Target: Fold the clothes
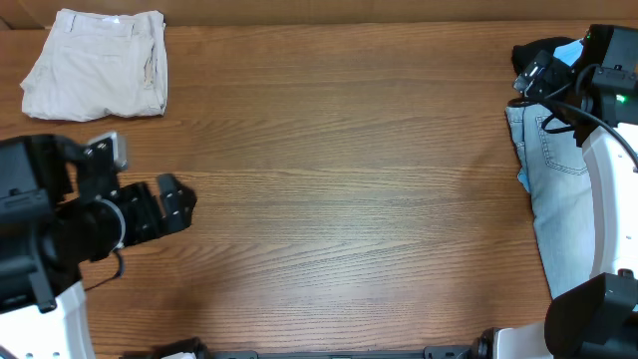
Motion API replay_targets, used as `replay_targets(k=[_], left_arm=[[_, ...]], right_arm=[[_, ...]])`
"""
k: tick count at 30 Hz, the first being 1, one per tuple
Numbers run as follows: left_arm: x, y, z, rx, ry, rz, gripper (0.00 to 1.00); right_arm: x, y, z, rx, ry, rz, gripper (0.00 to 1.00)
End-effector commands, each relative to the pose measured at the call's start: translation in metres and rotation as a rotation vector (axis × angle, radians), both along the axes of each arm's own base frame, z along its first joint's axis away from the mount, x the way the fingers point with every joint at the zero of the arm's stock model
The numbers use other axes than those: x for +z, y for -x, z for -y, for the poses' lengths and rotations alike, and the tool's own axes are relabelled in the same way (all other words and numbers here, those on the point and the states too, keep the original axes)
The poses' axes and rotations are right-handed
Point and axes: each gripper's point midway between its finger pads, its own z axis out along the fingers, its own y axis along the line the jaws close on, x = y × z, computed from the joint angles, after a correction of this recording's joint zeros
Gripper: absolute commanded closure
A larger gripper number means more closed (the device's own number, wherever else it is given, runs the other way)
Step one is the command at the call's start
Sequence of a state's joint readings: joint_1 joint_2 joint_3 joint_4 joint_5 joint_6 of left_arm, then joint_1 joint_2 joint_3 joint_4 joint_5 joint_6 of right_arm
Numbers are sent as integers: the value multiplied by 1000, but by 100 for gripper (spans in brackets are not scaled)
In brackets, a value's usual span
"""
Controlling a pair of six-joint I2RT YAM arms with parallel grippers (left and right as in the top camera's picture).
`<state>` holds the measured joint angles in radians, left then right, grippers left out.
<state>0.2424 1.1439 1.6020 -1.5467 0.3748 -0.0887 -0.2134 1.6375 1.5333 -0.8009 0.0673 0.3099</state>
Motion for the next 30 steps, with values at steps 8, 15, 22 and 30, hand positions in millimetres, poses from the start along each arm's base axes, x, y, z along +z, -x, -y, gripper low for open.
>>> replay_targets(k=[8,15,22,30], left_arm=[[-13,-5,36,-309,-178,433,0],[-61,9,36,-303,-188,450,0],[-83,-12,28,-270,-243,534,0],[-105,-26,27,-251,-289,740,0]], right_arm=[[8,-3,3,-6,13,19,0],[7,-3,3,-6,13,19,0],[7,-3,3,-6,13,18,0],[7,-3,3,-6,13,19,0]])
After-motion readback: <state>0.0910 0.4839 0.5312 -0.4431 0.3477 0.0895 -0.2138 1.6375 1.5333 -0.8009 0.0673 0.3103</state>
